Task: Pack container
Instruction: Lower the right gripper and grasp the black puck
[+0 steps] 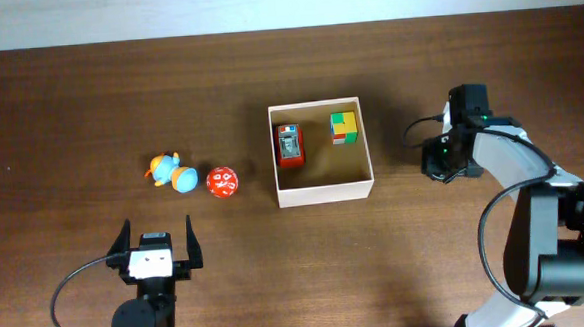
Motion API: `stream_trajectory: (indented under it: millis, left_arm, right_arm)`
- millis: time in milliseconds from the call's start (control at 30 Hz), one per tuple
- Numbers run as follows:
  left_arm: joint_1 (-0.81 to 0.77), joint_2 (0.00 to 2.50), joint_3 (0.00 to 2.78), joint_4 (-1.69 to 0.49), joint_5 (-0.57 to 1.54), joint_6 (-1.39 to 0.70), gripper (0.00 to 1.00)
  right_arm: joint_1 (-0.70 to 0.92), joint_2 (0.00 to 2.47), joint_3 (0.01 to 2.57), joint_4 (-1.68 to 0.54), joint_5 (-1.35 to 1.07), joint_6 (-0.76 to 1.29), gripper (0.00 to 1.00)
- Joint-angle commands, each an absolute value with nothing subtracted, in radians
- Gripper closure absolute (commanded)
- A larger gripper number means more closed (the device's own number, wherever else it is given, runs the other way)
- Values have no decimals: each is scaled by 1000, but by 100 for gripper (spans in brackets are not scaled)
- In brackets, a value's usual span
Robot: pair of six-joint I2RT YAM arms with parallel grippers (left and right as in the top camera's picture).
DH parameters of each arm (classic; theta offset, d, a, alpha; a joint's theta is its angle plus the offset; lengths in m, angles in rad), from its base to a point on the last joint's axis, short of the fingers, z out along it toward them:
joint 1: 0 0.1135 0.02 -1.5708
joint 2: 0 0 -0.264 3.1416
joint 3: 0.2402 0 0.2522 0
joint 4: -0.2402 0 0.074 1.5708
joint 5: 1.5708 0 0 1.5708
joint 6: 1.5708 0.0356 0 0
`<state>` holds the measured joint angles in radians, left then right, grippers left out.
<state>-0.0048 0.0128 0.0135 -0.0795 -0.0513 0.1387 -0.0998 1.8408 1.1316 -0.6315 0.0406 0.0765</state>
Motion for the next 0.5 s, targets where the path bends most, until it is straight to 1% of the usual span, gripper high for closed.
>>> stream_trajectory:
  millis: [0,233,267,300,433,467]
  left_arm:
    - [-9,7,9,-80,-40,152,1]
    - [-9,7,9,-80,-40,152,1]
    - [-9,7,9,-80,-40,152,1]
    - [-9,7,9,-80,-40,152,1]
    - [-9,7,9,-80,-40,152,1]
    - [-9,7,9,-80,-40,152,1]
  right_arm:
    - [-106,1866,1143,-624,34,82,35]
    - [-106,1875,1143,-616,30,82,36]
    - [-106,1875,1143,-616,30,83,40]
    - [-106,1875,1143,-615,28,83,41]
    - [-106,1875,1143,-614,18,83,53]
    - [-106,1875,1143,-613,14,83,54]
